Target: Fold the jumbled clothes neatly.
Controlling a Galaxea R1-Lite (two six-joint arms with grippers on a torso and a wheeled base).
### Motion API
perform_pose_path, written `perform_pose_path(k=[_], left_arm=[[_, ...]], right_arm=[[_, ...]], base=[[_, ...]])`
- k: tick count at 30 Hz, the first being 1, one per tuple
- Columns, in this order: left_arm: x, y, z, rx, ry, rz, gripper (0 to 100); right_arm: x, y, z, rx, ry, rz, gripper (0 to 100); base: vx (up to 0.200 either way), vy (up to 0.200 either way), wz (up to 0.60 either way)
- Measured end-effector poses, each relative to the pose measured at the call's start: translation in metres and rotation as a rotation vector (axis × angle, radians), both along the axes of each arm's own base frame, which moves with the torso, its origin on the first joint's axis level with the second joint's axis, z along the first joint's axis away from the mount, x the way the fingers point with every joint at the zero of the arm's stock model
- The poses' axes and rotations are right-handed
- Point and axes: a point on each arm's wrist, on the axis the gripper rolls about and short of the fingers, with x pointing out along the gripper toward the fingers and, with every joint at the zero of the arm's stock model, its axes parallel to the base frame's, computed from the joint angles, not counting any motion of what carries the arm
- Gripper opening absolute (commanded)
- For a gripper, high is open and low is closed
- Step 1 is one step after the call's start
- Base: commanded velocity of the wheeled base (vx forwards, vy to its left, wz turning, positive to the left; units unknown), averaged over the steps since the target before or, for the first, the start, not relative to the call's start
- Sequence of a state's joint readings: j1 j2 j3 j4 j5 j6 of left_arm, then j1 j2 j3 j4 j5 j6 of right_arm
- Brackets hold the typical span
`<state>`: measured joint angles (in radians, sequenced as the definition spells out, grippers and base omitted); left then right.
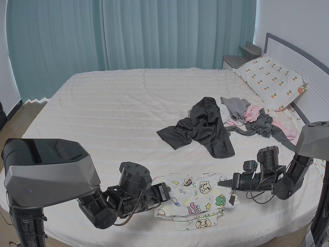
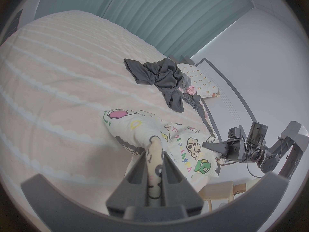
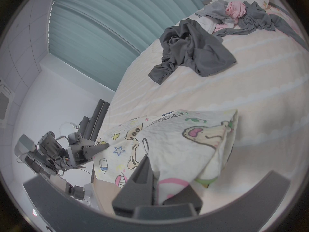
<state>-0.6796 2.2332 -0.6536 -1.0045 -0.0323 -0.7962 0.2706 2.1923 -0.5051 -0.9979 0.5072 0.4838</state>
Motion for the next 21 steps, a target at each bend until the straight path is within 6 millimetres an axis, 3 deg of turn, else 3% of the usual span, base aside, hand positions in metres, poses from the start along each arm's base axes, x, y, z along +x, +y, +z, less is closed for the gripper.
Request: perform_pose_path(k=[16,17,18,19,21], left_arm=[[0.001,0.012,-0.028,0.104,0.037,0.017,0],[0.001,0.013,-0.031,0.112,0.042,0.019,100],[0.001,0.013,-0.033,0.119,0.046,0.018,100],[0.000,0.013,-0.035,0.125,0.052,0.018,100],[-0.001,0.013,-0.039,0.136,0.062,0.019,100]], right_arm=[[-0.003,0.006,-0.033,-0.133,0.012,0.036,0],[-0.003,0.006,-0.034,-0.137,0.014,0.038,0],[-0.004,0.007,-0.035,-0.140,0.020,0.038,0],[-0.004,0.007,-0.036,-0.144,0.025,0.039,100],[-0.006,0.007,-0.038,-0.149,0.032,0.040,100]], base=[[0.000,0.000,0.00],[0.000,0.000,0.00],[0.000,0.000,0.00],[0.000,0.000,0.00],[0.000,0.000,0.00]])
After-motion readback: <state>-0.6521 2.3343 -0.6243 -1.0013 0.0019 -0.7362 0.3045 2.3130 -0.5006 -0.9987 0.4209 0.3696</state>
